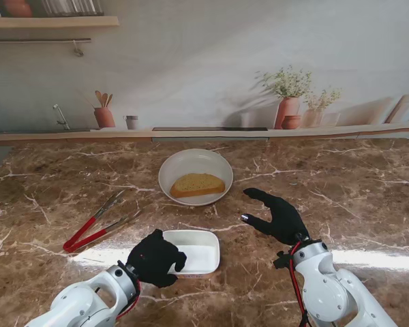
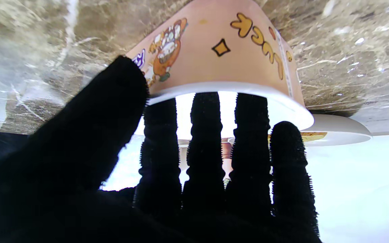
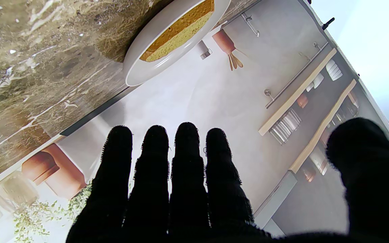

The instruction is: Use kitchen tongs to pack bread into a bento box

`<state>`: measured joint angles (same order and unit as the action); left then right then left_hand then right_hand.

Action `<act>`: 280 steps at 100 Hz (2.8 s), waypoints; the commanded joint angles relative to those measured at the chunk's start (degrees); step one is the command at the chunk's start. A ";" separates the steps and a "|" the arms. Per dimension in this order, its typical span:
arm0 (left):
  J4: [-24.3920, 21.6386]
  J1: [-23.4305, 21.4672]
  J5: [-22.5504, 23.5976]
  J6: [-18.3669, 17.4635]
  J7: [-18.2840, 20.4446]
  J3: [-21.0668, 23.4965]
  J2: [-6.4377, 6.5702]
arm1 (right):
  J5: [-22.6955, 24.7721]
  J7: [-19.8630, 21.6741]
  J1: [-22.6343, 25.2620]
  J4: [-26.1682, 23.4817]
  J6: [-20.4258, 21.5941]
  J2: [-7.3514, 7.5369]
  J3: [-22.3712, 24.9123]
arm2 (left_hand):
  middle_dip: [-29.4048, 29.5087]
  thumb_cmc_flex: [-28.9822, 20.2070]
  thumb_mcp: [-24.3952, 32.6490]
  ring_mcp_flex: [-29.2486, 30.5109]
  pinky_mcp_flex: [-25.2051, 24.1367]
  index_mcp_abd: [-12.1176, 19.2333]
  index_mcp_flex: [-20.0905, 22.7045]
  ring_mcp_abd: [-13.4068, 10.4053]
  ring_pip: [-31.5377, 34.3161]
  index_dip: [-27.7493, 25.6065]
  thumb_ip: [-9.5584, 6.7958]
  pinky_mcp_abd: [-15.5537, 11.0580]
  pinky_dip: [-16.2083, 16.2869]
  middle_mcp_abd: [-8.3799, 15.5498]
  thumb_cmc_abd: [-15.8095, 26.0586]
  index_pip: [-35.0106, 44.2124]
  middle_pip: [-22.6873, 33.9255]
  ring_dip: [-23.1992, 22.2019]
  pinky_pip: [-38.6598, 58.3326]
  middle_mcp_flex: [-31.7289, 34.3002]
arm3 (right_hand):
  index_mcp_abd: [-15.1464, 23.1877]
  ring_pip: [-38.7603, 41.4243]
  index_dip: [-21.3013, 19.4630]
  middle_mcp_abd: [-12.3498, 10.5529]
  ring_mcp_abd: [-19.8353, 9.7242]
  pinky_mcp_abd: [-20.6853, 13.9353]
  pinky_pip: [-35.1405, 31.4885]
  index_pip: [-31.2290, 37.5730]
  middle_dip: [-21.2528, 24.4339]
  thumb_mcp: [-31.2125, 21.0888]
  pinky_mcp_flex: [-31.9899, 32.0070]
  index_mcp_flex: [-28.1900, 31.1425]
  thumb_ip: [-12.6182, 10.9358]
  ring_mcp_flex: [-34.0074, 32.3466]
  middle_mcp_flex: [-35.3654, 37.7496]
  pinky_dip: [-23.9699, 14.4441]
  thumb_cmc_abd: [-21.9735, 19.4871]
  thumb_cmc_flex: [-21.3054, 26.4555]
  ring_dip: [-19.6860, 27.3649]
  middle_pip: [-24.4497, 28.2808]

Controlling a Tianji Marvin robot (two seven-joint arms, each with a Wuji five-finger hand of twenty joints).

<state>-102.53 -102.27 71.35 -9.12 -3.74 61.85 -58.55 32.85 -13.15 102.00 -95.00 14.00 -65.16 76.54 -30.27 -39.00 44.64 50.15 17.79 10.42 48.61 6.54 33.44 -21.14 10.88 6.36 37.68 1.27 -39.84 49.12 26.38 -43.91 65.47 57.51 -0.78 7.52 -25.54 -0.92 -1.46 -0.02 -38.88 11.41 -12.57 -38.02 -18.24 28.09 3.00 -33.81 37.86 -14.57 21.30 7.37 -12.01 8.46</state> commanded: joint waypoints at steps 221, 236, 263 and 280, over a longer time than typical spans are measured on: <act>11.85 4.77 -23.99 27.43 14.96 20.28 -2.13 | -0.41 2.66 -1.40 0.40 -2.97 0.14 -2.42 | 7.40 12.07 -14.08 -43.08 -20.46 -14.57 -38.50 -3.81 -24.08 -3.93 -3.69 -9.61 -0.78 -1.23 0.74 -31.42 -17.57 13.71 -42.80 -48.12 | 1.24 0.19 0.51 -0.79 -0.50 -0.41 -1.38 0.61 -0.12 -0.03 -0.20 0.33 -1.41 -1.84 0.61 -0.86 -1.29 1.42 -0.59 0.18; 12.53 5.44 -23.78 28.01 15.72 18.98 -1.95 | -0.51 2.63 -1.48 0.41 -3.10 0.12 -2.57 | 7.26 11.63 -13.77 -42.47 -20.34 -14.16 -38.08 -3.60 -23.86 -5.64 -3.71 -9.33 -0.61 -1.25 0.59 -29.11 -16.58 13.44 -42.55 -47.50 | 1.27 0.25 0.51 -0.77 -0.47 -0.41 -1.38 0.64 -0.18 -0.07 -0.18 0.37 -1.40 -1.90 0.57 -0.87 -1.29 1.41 -0.65 0.17; 15.56 7.31 -22.10 28.61 14.91 16.24 -1.82 | -0.57 2.44 -1.40 0.50 -2.86 0.08 -2.55 | 7.13 10.95 -11.30 -41.87 -20.35 -14.17 -38.82 -3.30 -23.11 -7.22 -3.76 -9.08 -0.25 -1.29 0.06 -26.72 -15.12 12.53 -41.35 -47.33 | 1.22 0.25 0.50 -0.82 -0.35 -0.36 -1.44 0.66 -0.27 -0.14 -0.25 0.36 -1.40 -1.90 0.71 -0.90 -1.26 1.42 -0.69 0.20; 17.83 8.24 -22.44 28.89 12.49 14.77 -2.11 | -0.63 2.38 -1.14 0.46 -2.94 0.06 -2.47 | 6.22 10.14 -8.28 -40.55 -20.25 -13.28 -37.22 -2.88 -22.09 -9.94 -3.82 -8.34 0.69 -1.40 0.47 -22.27 -12.37 11.60 -38.79 -46.50 | 1.22 0.25 0.50 -0.68 -0.38 -0.33 -1.46 0.69 -0.30 -0.17 -0.24 0.45 -1.39 -1.94 0.75 -0.91 -1.25 1.47 -0.70 0.20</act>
<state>-86.57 -93.88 49.30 19.47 9.66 77.29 -60.28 32.58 -11.37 100.24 -94.83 11.32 -64.94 74.05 -23.05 -27.96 34.34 8.06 -2.00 -3.88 9.34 4.19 9.07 -29.52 7.34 -1.61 37.34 -0.98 -37.40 23.92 12.14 -31.40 25.23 9.66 -0.78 7.52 -25.54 -0.92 -1.46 -0.01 -38.91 11.48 -12.57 -38.02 -18.24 28.11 3.00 -33.81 37.92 -14.57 20.86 7.37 -12.02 8.46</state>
